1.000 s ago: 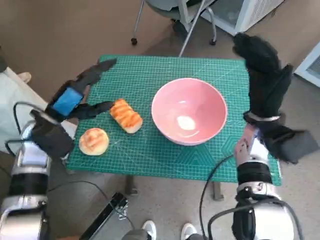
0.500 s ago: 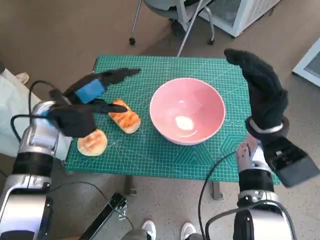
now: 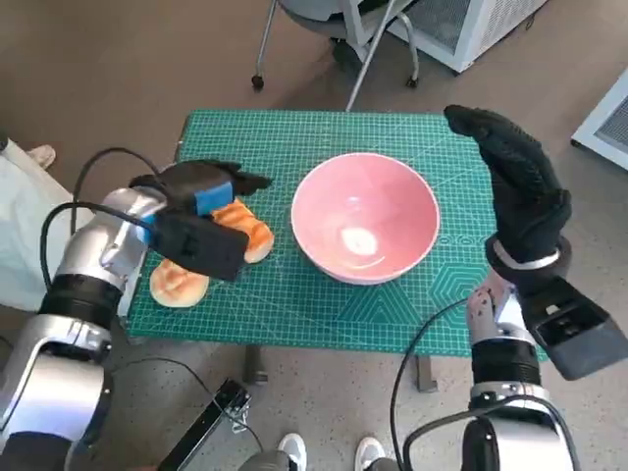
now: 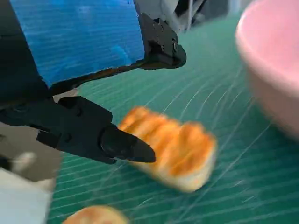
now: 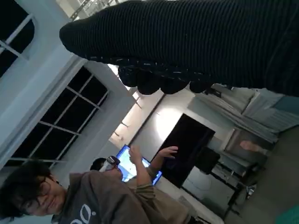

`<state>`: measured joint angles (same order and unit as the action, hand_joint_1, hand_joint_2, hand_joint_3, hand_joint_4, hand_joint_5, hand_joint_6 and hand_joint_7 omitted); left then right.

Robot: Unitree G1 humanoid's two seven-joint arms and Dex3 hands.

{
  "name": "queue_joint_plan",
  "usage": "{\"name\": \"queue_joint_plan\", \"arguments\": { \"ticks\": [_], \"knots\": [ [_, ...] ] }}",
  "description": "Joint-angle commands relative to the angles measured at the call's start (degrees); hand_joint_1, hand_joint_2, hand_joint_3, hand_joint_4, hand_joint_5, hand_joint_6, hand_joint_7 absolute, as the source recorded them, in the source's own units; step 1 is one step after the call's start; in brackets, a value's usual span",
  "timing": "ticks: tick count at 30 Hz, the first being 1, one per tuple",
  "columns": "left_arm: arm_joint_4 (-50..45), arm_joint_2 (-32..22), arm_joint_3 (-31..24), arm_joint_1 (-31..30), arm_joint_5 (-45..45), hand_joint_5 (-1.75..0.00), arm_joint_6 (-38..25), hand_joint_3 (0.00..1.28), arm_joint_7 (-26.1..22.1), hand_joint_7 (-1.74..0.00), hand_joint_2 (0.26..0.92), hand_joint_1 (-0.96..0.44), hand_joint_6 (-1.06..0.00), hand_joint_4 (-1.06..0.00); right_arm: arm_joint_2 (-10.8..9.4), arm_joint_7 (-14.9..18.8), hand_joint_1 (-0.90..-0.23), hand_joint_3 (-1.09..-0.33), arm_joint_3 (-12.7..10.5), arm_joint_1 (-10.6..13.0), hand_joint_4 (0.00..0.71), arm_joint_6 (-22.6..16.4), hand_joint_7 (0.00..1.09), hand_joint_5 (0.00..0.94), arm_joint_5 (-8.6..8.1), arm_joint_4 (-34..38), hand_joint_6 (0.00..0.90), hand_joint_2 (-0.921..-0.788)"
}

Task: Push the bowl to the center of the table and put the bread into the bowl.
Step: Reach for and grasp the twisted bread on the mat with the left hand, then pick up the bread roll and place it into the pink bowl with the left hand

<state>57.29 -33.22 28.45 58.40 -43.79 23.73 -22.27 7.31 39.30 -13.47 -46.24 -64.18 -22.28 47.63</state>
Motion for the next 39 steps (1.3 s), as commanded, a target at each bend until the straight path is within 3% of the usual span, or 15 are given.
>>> {"name": "queue_joint_plan", "arguments": {
  "ticks": [1, 9, 18, 20, 24, 25, 26, 27, 28, 31, 36, 39],
  "knots": [
    [2.7, 1.8, 2.3, 2.4, -1.5, 0.0, -2.3, 0.0, -1.4, -0.04, 0.811, -0.08, -0.37, -0.27, 0.1, -0.5, -0.623, -0.732, 0.3, 1.5, 0.319, 0.8, 0.83, 0.001, -0.02, -0.2, 0.024, -0.921],
    [8.0, 5.6, 6.3, 3.4, -4.3, 0.0, -8.3, 0.0, -2.5, -0.05, 0.798, -0.11, -0.4, -0.26, -0.3, -1.1, -0.627, -0.73, 0.7, 1.8, 0.319, 1.5, 0.83, 0.001, 0.14, -0.6, 0.024, -0.921],
    [12.5, 7.8, 10.2, 2.5, -6.5, -0.02, -8.0, 0.0, 2.8, -0.06, 0.791, -0.11, -0.46, -0.31, -0.5, -2.0, -0.627, -0.73, 1.2, 2.7, 0.319, 2.0, 0.83, 0.0, 0.51, -1.7, 0.023, -0.921],
    [13.1, 7.7, 11.0, 2.1, -7.0, -0.03, -6.3, 0.0, 5.4, -0.07, 0.794, -0.1, -0.5, -0.35, -0.6, -2.1, -0.627, -0.73, 1.3, 2.8, 0.318, 2.0, 0.83, 0.0, 0.48, -1.8, 0.023, -0.921],
    [14.2, 7.0, 11.4, 1.9, -6.6, -0.1, -1.5, 0.02, 10.1, -0.12, 0.837, -0.08, -0.67, -0.59, -0.7, -2.3, -0.627, -0.73, 1.3, 3.0, 0.318, 1.9, 0.83, 0.0, 0.56, -1.9, 0.023, -0.921],
    [14.5, 6.8, 11.4, 2.0, -6.4, -0.13, -0.5, 0.04, 10.9, -0.35, 0.854, -0.14, -0.66, -0.64, -0.7, -2.4, -0.627, -0.73, 1.4, 3.0, 0.318, 1.9, 0.83, 0.0, 0.62, -1.9, 0.024, -0.921],
    [14.6, 6.5, 11.2, 2.1, -6.1, -0.23, 0.9, 0.09, 11.9, -0.71, 0.878, -0.21, -0.63, -0.69, -0.7, -2.4, -0.627, -0.73, 1.4, 3.0, 0.319, 2.0, 0.83, 0.0, 0.6, -1.9, 0.024, -0.921],
    [14.8, 6.2, 11.2, 2.2, -5.9, -0.59, 1.8, 0.1, 12.6, -0.89, 0.894, -0.14, -0.62, -0.66, -0.7, -2.5, -0.627, -0.73, 1.4, 3.1, 0.319, 2.0, 0.84, 0.001, 0.57, -1.9, 0.025, -0.921],
    [15.0, 5.8, 10.9, 2.3, -5.6, -0.82, 3.1, 0.11, 13.4, -1.01, 0.903, -0.09, -0.61, -0.64, -0.7, -2.4, -0.627, -0.73, 1.4, 3.2, 0.32, 2.0, 0.84, 0.001, 0.48, -1.9, 0.026, -0.921],
    [15.3, 4.7, 9.6, 2.9, -4.1, -1.11, 5.8, 0.1, 14.2, -1.11, 0.914, -0.03, -0.62, -0.64, -0.7, -2.4, -0.628, -0.73, 1.5, 3.2, 0.322, 2.0, 0.84, 0.002, 0.36, -1.9, 0.025, -0.921],
    [15.4, 3.1, 6.5, 4.8, -0.8, -1.21, 7.5, 0.09, 12.1, -1.16, 0.919, 0.0, -0.64, -0.62, -0.9, -2.2, -0.63, -0.73, 1.5, 3.2, 0.323, 2.1, 0.84, 0.002, -0.05, -1.6, 0.022, -0.921],
    [14.6, 1.9, 4.5, 6.4, 1.0, -1.18, 7.6, 0.1, 11.4, -1.21, 0.92, 0.0, -0.64, -0.61, -1.0, -2.0, -0.63, -0.73, 1.5, 3.4, 0.323, 2.2, 0.85, 0.002, -0.36, -1.7, 0.018, -0.921]
  ]
}}
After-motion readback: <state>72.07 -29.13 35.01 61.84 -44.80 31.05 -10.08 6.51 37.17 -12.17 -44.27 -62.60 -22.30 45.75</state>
